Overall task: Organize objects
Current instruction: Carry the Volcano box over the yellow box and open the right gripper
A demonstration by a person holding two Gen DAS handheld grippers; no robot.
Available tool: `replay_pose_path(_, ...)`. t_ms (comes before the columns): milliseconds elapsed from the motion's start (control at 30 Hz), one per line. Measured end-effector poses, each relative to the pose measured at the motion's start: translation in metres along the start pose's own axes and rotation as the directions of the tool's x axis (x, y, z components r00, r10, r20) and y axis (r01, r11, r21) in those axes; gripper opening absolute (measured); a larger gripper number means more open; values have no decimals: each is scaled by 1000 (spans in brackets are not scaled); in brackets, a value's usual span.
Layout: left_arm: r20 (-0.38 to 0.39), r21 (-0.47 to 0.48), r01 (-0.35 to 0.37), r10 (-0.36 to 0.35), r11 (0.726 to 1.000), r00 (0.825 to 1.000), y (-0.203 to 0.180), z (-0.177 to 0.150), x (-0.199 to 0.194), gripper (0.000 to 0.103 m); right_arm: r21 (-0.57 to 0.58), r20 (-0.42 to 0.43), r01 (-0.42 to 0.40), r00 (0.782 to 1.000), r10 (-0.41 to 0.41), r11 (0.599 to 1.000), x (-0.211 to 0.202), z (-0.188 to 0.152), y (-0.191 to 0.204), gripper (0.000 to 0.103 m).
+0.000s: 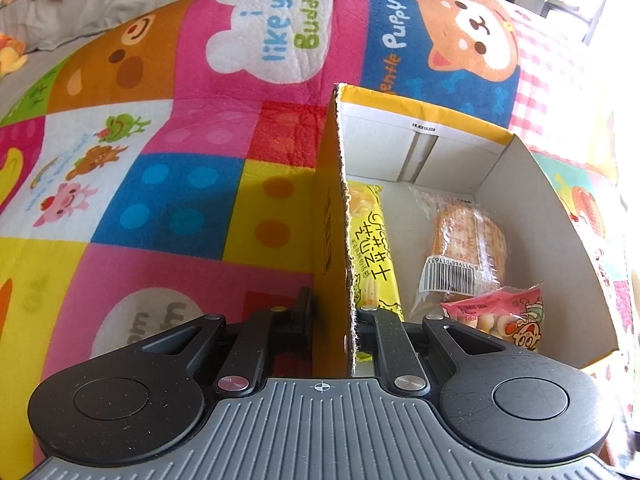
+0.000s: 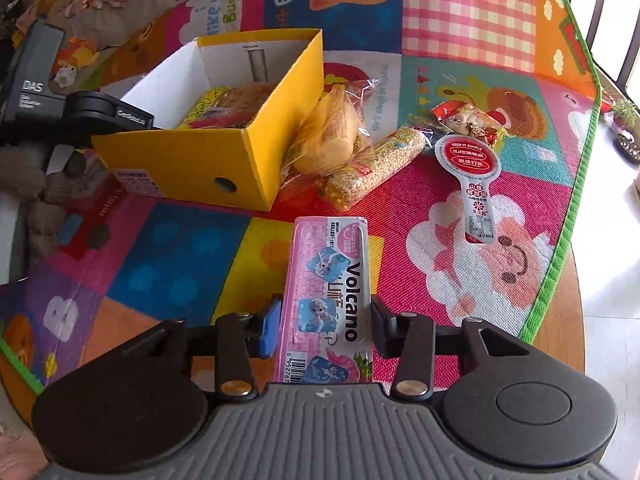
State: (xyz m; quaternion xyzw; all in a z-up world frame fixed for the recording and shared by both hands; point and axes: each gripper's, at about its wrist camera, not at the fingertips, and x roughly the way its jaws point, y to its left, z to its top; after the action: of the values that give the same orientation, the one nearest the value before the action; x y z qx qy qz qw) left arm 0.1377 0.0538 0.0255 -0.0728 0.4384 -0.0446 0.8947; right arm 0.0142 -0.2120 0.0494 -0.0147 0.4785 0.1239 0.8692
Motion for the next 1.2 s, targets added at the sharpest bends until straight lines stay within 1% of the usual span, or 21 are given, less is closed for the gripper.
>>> replay_pose_path(133,3,9,-2,2,1000,1000,-1,-1,0,13,8,48,-38,998,37,999,-40,1,1,44)
replay_pose_path(267,-1,3,5,-5,1000,1000,1,0,0,13,15,138,-80,987,77,997,-84,18,2,44)
replay_pose_path(333,-3,-3,10,-10,1000,1000,2,0,0,13,6,196,-96,976,93,995,-106,32,5,44)
replay_pose_path(433,-3,-6,12,-12,1000,1000,3,1,1,13,-20,276,-130,952,130,991,-132,54,12,44)
replay_pose_path(567,-3,-13,20,-20,1000,1000,4,1,1,13,-48,342,-178,922,183,983,-149,89,23,44)
replay_pose_path(667,-2,-15,25,-25,1000,1000,5,0,1,14,-70,379,-189,903,202,979,-148,115,35,44)
replay_pose_path(767,-1,-13,26,-26,1000,1000,5,0,1,14,-65,376,-219,898,227,974,-134,138,45,44)
replay_pose_path(867,-2,-16,32,-33,999,999,6,0,1,14,-46,350,-243,904,244,969,-113,159,56,44)
replay_pose_path(933,-2,-18,38,-38,999,999,7,0,1,15,-32,334,-242,912,239,970,-97,170,63,44)
replay_pose_path(1067,0,-16,37,-37,999,999,7,0,1,15,-4,320,-203,928,194,979,-70,186,75,44)
replay_pose_path(1100,0,-15,36,-36,999,999,6,-1,1,15,4,320,-207,927,195,978,-64,188,76,45)
replay_pose_path(1133,1,-15,37,-37,999,999,6,-1,1,15,-1,316,-225,925,213,974,-57,191,78,45)
replay_pose_path(1167,1,-16,38,-38,999,999,6,-1,1,15,-4,311,-230,925,220,973,-52,192,80,46)
replay_pose_path(1200,2,-16,40,-40,999,999,7,-1,1,15,2,307,-226,927,214,974,-48,193,80,53)
